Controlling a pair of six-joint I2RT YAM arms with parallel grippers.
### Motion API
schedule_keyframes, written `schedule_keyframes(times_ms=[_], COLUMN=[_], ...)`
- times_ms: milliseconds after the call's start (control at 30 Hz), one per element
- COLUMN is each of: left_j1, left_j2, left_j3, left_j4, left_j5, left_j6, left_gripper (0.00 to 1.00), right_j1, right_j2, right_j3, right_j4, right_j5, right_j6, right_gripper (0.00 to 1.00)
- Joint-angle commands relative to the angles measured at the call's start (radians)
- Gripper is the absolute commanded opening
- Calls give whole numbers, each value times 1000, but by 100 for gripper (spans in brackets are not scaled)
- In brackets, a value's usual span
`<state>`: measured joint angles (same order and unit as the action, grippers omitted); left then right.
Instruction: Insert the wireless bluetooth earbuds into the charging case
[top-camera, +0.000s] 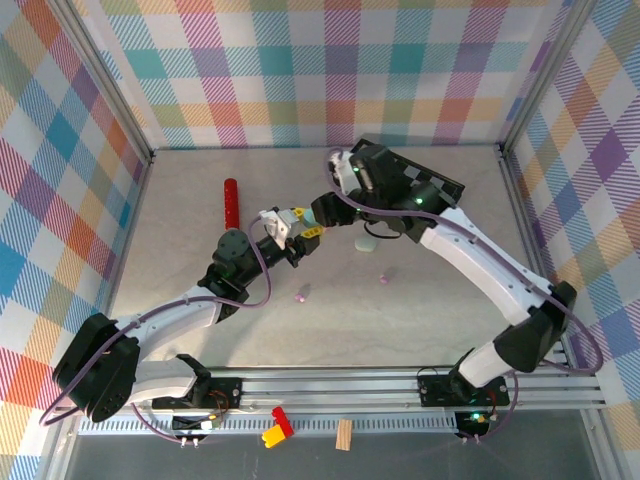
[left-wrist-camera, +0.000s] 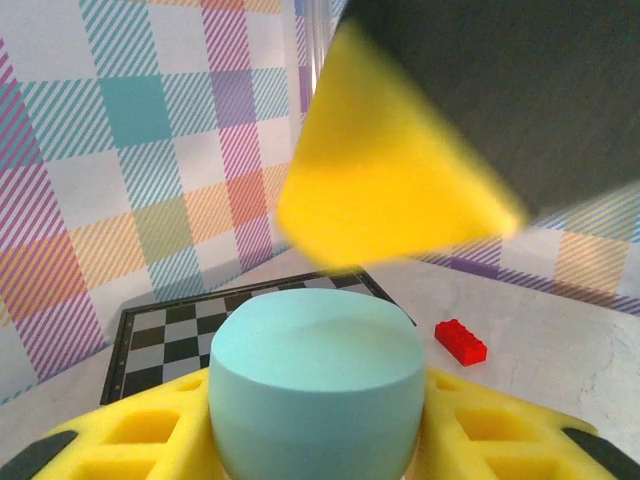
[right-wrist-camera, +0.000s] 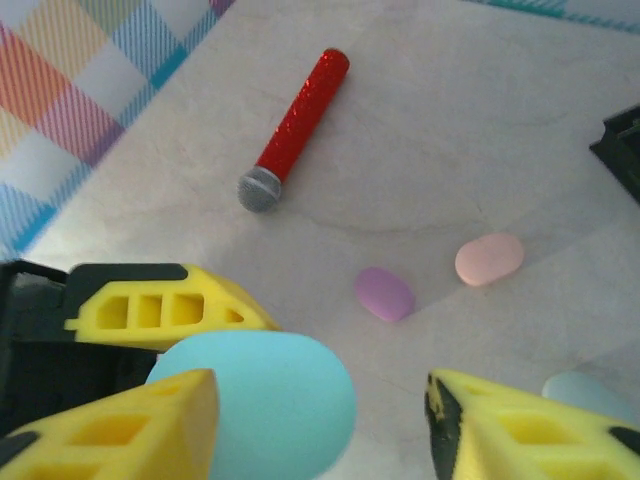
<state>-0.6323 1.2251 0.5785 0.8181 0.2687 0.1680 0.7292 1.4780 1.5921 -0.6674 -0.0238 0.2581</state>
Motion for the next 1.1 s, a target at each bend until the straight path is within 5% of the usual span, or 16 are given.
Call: schedule_keyframes(times_ms=[0, 267, 767, 1067], left_j1=[5, 6, 5, 5], left_j2=[-28, -20, 43, 47], left_j3=[21, 54, 99, 87], left_j4=[55, 92, 182, 191], left_j5=[21, 122, 178, 171], left_j6=[-28, -62, -127, -118], left_gripper=[42, 42, 41, 42], right_j1=[-34, -165, -178, -195], right_j2=[-93, -182, -135, -149], right_j3=[-71, -305, -426, -451], right_j4=[124, 410, 761, 765], right_j5=[-109, -476, -722, -681], right_j6=[127, 524, 820, 837], right_gripper=[66, 70, 64, 33])
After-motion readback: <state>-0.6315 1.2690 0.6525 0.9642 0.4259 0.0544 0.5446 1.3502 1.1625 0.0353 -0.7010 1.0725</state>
